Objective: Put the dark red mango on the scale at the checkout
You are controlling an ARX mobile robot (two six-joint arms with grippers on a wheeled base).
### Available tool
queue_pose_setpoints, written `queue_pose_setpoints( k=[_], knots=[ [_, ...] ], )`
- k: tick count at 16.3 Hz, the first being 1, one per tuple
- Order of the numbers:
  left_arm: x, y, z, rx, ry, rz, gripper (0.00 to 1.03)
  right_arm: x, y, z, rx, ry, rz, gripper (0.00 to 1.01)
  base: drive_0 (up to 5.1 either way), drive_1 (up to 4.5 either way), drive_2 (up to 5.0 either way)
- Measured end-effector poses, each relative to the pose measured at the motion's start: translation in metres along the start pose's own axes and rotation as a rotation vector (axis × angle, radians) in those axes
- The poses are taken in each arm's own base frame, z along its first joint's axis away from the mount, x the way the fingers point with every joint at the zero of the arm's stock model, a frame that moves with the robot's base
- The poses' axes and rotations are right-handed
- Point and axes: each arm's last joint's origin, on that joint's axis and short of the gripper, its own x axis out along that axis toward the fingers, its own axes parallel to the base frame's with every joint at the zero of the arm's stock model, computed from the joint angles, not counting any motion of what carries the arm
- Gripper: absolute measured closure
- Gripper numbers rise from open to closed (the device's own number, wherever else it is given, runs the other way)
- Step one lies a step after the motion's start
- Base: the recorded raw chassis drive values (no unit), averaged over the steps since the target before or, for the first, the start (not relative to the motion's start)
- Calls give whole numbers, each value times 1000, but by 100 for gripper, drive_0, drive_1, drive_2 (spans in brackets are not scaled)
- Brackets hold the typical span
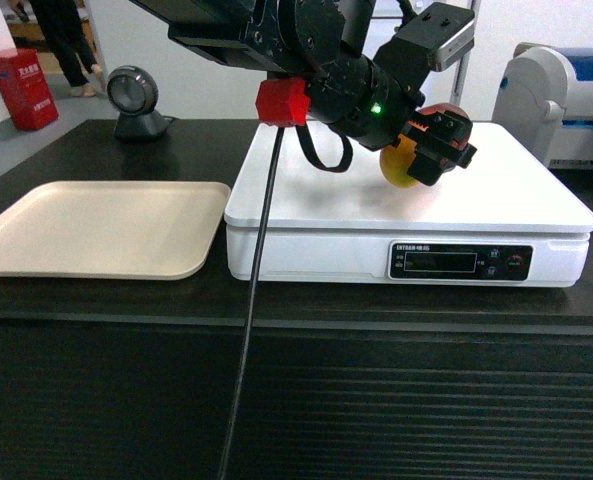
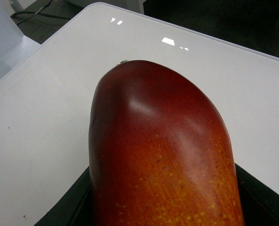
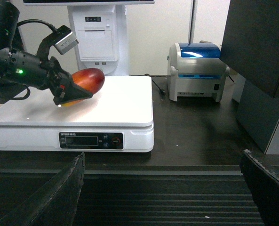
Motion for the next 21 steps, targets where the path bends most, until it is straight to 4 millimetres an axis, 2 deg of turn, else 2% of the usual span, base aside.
queue_pose_setpoints(
  k=[6,9,12,15,16,20,21],
  knots=[
    [26,15,-2,-24,13,54,38,0,0,0,0,0,0,3,0,0,0],
    [26,17,-1,-23,16,72,38,0,0,0,0,0,0,3,0,0,0],
    [27,16,-1,-18,-5,71,5,0,0,0,0,0,0,3,0,0,0],
    [29,8,-6,-18,-18,52,5,0,0,0,0,0,0,3,0,0,0],
    [27,5,-4,-23,-27,51,5,0,0,0,0,0,0,3,0,0,0],
    [-6,-3,30,-14,-141,58,5,0,0,0,0,0,0,3,0,0,0],
    [-31,-8,48,-16,-208,51,5,0,0,0,0,0,0,3,0,0,0]
  ],
)
